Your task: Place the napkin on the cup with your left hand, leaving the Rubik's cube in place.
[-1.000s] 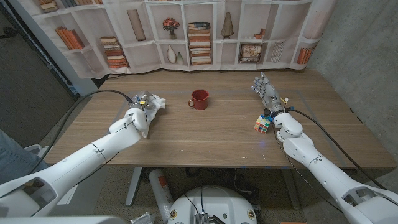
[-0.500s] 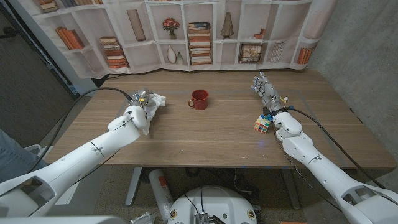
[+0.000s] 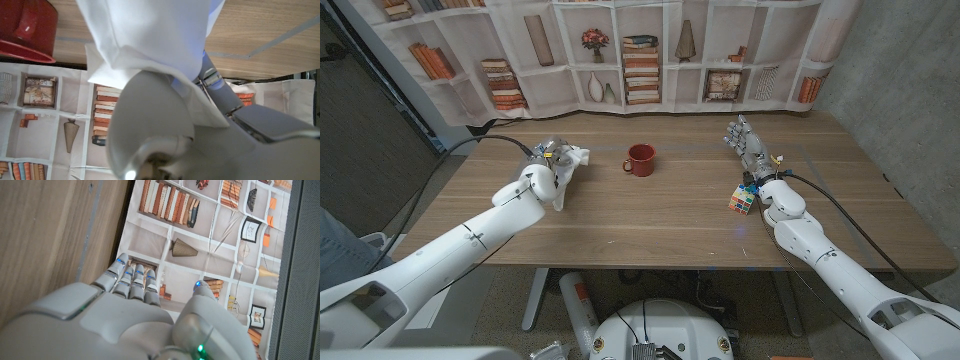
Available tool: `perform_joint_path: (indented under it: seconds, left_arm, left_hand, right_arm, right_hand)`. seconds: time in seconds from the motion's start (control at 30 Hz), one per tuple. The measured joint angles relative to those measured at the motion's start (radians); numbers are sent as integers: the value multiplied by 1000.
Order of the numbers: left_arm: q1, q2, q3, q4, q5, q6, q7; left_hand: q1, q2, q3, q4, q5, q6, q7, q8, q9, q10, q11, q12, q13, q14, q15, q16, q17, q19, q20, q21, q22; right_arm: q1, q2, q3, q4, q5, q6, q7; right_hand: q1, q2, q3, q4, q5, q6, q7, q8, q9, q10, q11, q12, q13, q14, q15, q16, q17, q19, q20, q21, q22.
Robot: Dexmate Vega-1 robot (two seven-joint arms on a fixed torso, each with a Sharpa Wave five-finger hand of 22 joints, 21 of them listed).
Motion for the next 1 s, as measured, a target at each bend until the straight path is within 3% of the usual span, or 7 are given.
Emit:
perform_joint_path:
  seconds: [0.63, 1.0]
  left_arm:
    - [13, 31, -20, -70, -1, 22, 0]
    - [46, 72, -49, -112, -2, -1, -2]
  left_hand:
    - [-6, -5, 6, 6, -3, 0, 0, 0, 0, 2, 2, 0, 18, 2, 2, -10, 40, 0, 0, 11, 0]
    - [-22, -5, 7, 7, -6, 0, 0, 0, -4, 2, 2, -5, 28, 2, 2, -10, 67, -6, -5, 16, 0]
  right_arm:
    - [-3, -6, 6, -11, 0, 3, -2]
    - [-11, -10, 11, -17, 5, 4, -4]
  right_hand:
    - [0, 0, 0, 0, 0, 9, -2, 0, 0, 0, 0, 0, 0, 9, 2, 0, 0, 4, -4, 0, 0]
    - [0, 0, 0, 0, 0, 9, -2, 0, 0, 4, -4, 0, 0, 9, 2, 0, 0, 7, -7, -8, 0]
